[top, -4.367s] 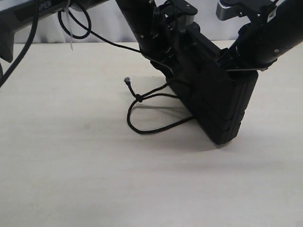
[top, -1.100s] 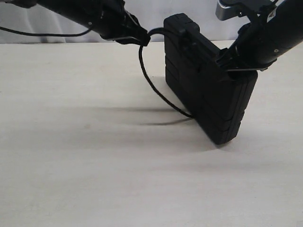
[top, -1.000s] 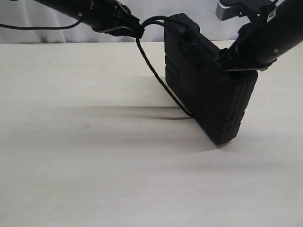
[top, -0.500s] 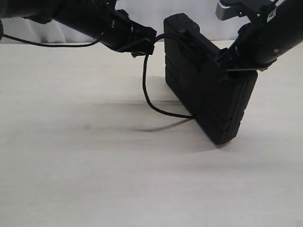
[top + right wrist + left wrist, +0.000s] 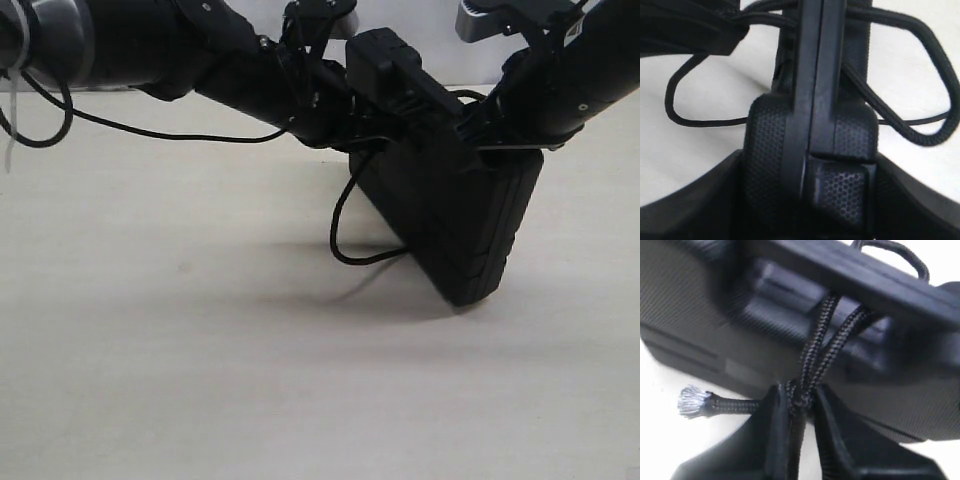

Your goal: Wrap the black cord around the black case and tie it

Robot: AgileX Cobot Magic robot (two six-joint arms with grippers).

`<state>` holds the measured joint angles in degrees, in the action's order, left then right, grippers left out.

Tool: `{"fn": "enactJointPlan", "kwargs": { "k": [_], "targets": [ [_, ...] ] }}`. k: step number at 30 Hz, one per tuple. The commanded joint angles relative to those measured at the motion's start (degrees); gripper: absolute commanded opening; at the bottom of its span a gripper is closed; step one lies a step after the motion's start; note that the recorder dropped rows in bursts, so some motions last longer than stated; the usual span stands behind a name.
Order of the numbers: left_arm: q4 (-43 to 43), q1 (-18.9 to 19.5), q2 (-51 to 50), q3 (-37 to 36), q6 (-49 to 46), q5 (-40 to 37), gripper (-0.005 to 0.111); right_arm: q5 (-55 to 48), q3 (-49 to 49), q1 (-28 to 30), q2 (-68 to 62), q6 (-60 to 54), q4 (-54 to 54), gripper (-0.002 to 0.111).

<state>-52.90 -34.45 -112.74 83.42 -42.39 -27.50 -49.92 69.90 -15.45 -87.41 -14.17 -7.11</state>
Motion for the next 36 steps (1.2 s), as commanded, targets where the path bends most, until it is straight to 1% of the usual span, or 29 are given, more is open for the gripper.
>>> {"fn": "enactJointPlan", "kwargs": {
  "k": [1, 4, 10, 11, 12, 13, 14, 15, 16, 19, 21, 23, 25, 26, 27, 29, 33, 36],
  "targets": [
    [-1.8, -2.7, 0.1, 0.0, -4.9, 6.3, 0.000, -0.2, -0.3, 0.0, -0.1, -4.1, -6.1, 0.004],
    [-1.8, -4.3, 0.1, 0.0, -8.2, 9.9, 0.000, -0.5, -0.3, 0.0, -0.1, -6.3, -7.2, 0.004],
    [-1.8, -4.4, 0.1, 0.0, -9.0, 12.4, 0.000, 0.5, -0.3, 0.0, -0.1, -8.8, -7.2, 0.005],
    [-1.8, -4.4, 0.1, 0.0, -9.0, 13.1, 0.000, 0.5, -0.3, 0.0, -0.1, -9.2, -7.6, 0.013],
    [-1.8, -4.4, 0.1, 0.0, -9.0, 13.2, 0.000, 0.5, -0.3, 0.0, -0.1, -9.2, -7.6, 0.018],
    [-1.8, -4.4, 0.1, 0.0, -9.0, 13.2, 0.000, 0.8, -0.3, 0.0, -0.1, -9.5, -7.6, 0.032],
    [-1.8, -4.4, 0.1, 0.0, -9.1, 13.2, 0.000, 0.7, -0.1, 0.0, -0.1, -9.5, -7.6, 0.045],
    [-1.8, -4.4, 0.1, 0.0, -9.1, 13.1, 0.000, 0.5, 0.0, 0.0, 0.0, -9.5, -7.6, 0.049],
    [-1.8, -4.4, 0.1, 0.0, -9.9, 13.0, 0.000, 0.2, 0.0, -0.2, 0.5, -9.5, -7.7, 0.050],
    [-1.8, -4.2, 0.1, 0.0, -9.8, 12.9, 0.000, -0.7, 0.0, -2.6, 1.5, -11.9, -7.7, 0.048],
    [-1.8, -4.1, 0.1, 0.0, -9.4, 11.5, 0.007, -1.0, 0.0, -4.0, 1.6, -11.9, -6.0, 0.048],
    [-0.9, -3.3, 0.2, 0.0, -9.4, 9.6, 0.033, -1.0, 0.0, -4.0, 1.6, -11.1, -5.7, 0.048],
    [-0.2, -2.2, 0.7, 0.0, -9.2, 8.1, 0.054, -1.2, 0.0, -4.0, 1.6, -11.1, -5.7, 0.048],
    [0.8, -1.5, 1.3, 0.0, -9.2, 6.8, 0.058, -1.3, 0.0, -4.0, 1.6, -11.1, -5.7, 0.048],
    [4.2, -0.4, 2.5, 0.0, -9.2, 4.2, 0.062, -1.3, 0.0, -4.0, 1.6, -11.1, -5.7, 0.048],
    [8.6, 1.5, 4.8, 0.0, -8.3, 0.9, 0.065, -1.3, 0.0, -4.0, 1.6, -11.1, -5.7, 0.048],
    [8.5, 3.7, 7.0, 0.0, -8.3, -2.6, 0.065, -1.3, 0.0, -4.0, 1.6, -11.1, -5.7, 0.048],
    [8.1, 3.9, 7.2, 0.0, -8.3, -3.5, 0.065, -1.3, 0.0, -4.0, 1.6, -11.1, -6.0, 0.048]
  ]
}}
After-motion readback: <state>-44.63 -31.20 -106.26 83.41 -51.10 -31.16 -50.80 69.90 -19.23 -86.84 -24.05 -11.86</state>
